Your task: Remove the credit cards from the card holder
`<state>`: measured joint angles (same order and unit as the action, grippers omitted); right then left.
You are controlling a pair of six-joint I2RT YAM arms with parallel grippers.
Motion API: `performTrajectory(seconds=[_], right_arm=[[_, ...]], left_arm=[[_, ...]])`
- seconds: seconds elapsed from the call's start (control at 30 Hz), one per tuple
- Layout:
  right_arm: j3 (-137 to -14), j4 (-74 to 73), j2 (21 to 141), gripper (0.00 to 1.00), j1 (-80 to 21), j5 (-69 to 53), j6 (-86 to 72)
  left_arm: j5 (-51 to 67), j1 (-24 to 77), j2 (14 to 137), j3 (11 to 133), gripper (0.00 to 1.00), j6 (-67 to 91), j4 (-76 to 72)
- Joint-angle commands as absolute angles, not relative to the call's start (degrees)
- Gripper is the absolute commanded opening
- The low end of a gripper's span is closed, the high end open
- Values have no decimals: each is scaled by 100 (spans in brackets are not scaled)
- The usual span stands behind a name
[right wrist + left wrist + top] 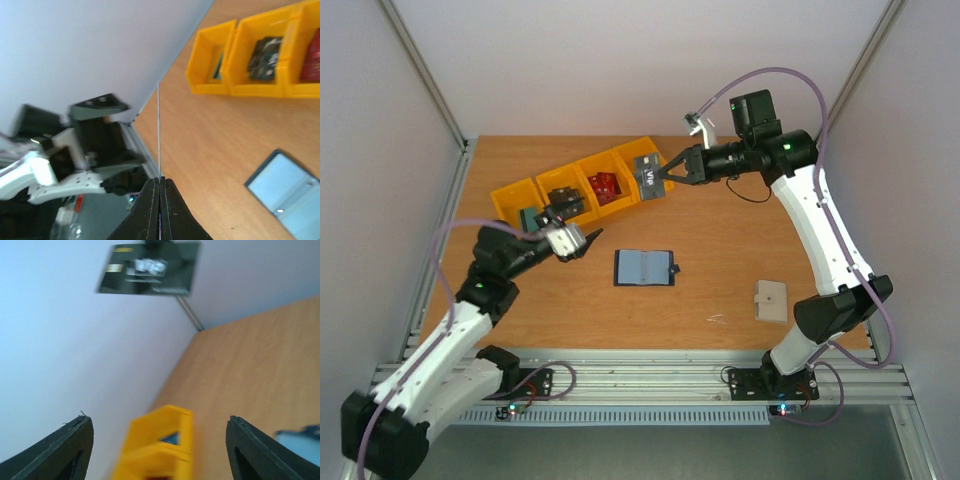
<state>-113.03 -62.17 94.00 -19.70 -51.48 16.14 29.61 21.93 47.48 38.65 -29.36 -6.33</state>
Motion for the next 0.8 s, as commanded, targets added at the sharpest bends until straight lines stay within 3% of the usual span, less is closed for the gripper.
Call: performTrajectory(seconds=[0.0,0.07,0.57,0.67,0.77], right_arm=[[-11328,-6438,9463,1,-2396,-5681,1370],[-11303,-6519,9518,1,-2592,-5621,1421],[-11461,-6732,9879,1,-3172,-5356,1434],[-11629,-6752,10007,1,-3263,-5328,1450],[-11684,-6696,10073,1,-3267,-5271,1425]], left_arm=[[3058,2232,5887,2877,74,-8191,-5509],[3081,2232,6594,3062,76,-8596,-6550],[4324,2258,6565,3008,63,-9772,-6343],[4311,2276,6574,3079,56,-9840,-6271],[4263,2276,6545,3083,32,-9821,-6287]])
